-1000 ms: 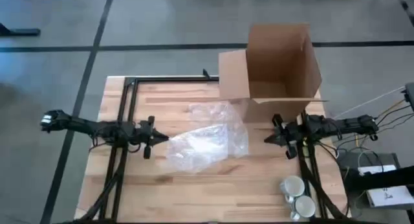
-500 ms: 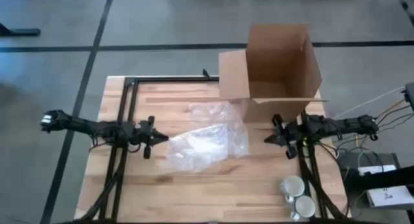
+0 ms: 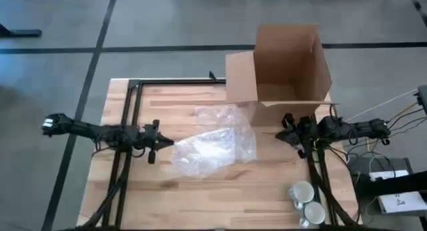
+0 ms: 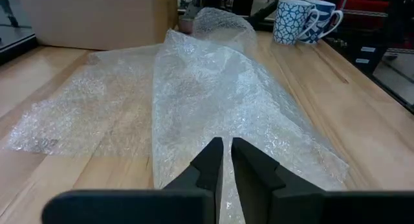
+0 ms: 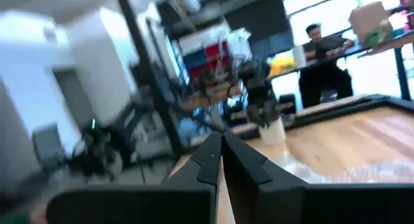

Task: Wrap mug
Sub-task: Move the mugs to the middle right of the table

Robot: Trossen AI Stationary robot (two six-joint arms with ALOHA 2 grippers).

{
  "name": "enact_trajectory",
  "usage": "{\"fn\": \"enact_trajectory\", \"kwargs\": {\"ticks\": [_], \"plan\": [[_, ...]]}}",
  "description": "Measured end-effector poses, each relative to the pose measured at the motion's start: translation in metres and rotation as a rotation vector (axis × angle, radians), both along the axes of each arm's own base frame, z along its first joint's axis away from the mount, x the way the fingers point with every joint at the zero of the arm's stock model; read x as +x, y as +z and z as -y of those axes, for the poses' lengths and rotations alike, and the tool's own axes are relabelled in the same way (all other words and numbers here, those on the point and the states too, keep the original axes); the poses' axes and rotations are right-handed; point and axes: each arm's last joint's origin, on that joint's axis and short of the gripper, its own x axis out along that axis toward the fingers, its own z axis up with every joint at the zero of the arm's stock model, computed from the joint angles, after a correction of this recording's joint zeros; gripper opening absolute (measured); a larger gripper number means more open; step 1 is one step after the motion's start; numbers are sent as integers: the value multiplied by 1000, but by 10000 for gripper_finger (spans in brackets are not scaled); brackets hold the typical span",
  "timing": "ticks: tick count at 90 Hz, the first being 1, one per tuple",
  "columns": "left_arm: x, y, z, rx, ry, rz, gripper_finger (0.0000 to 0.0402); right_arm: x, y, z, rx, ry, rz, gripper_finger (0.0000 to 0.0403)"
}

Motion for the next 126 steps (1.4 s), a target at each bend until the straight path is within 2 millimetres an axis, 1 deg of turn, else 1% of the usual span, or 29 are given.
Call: {"fn": "enact_trajectory", "kwargs": {"ticks": [8, 16, 20, 29, 34, 39, 47, 55, 58, 62, 65, 70, 75, 86, 98, 107, 118, 126], "plan": [[0, 0, 0, 0, 0, 2, 20, -3, 9, 0, 2, 0, 42, 0], [0, 1, 0, 16, -4, 12, 20, -2, 18, 1, 1, -45, 18, 0], [0, 1, -1, 90, -7, 11, 20, -1, 24, 2, 0, -56, -6, 0], [0, 1, -3, 329, 1, 1, 20, 4, 44, 1, 9, -49, -83, 0], [0, 1, -3, 409, -2, -7, 20, 9, 54, 0, 34, -39, -158, 0], [1, 2, -4, 446, 10, 2, 20, 18, 62, -2, 61, -26, -273, 0], [1, 6, -5, 454, 56, 33, 20, 44, 63, -8, 62, -8, -530, 0], [2, 9, -5, 411, 79, 63, 20, 56, 70, -16, 84, 40, -674, 0], [2, 10, -5, 344, 94, 83, 20, 62, 73, -20, 97, 69, -712, 0], [3, 12, -4, 192, 108, 116, 20, 70, 79, -27, 117, 111, -749, 0], [3, 13, -4, 114, 118, 135, 20, 74, 82, -32, 132, 142, -782, 0], [3, 14, -4, 8, 137, 150, 20, 81, 88, -42, 148, 189, -823, 0], [3, 14, -3, -59, 139, 158, 20, 86, 95, -54, 151, 238, -848, 0], [4, 17, -1, -111, 64, 177, 20, 89, 101, -80, 181, 307, -960, 0], [5, 21, 5, -188, -123, 203, 20, 87, 106, -112, 233, 343, -1066, 0], [6, 23, 9, -160, -254, 219, 20, 83, 103, -134, 300, 363, -1196, 0], [9, 27, 10, -157, -276, 265, 20, 76, 98, -159, 465, 329, -1392, 0], [10, 26, 10, -156, -276, 260, 20, 69, 94, -177, 508, 295, -1503, 0]]}}
